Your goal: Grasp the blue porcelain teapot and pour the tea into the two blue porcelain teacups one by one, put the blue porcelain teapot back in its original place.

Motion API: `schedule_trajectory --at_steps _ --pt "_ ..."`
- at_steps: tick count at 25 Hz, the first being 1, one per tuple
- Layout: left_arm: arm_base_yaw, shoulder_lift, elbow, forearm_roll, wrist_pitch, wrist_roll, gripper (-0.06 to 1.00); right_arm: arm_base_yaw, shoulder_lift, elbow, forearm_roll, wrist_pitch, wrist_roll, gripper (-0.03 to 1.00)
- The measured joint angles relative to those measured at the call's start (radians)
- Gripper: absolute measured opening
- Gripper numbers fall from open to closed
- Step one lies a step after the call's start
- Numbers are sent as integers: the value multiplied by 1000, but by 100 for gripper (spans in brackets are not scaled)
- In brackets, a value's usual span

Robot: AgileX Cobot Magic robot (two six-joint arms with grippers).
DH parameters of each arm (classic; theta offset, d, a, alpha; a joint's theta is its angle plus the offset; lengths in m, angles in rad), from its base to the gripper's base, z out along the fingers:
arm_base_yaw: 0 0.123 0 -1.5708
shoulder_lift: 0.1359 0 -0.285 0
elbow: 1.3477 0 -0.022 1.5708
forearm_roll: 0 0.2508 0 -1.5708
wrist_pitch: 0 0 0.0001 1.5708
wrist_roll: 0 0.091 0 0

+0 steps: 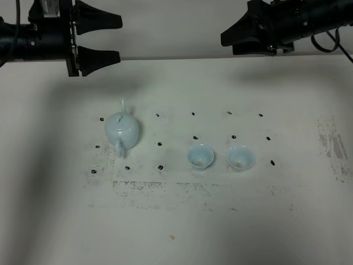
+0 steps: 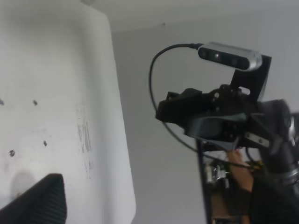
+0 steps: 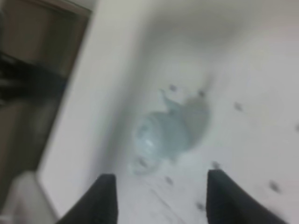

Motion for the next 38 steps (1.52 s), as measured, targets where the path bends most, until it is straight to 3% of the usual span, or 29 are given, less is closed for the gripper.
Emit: schedule_trajectory --at_steps 5,10,13,20,29,38 --pt "6 -152 0 22 1 46 75 0 -156 0 -259 4 100 42" --pt "6 -243 0 194 -46 60 75 19 -354 53 -566 5 244 42" --pt "6 -251 0 270 -105 39 75 50 -475 156 -719 6 338 42" --pt "6 -251 0 418 -205 -21 75 163 -825 518 -966 -22 509 42" --pt "6 -251 0 449 -218 -29 75 205 -1216 973 -1135 -145 684 42" --pt "6 -251 0 450 -218 -17 75 205 -1410 1206 -1121 -144 693 42"
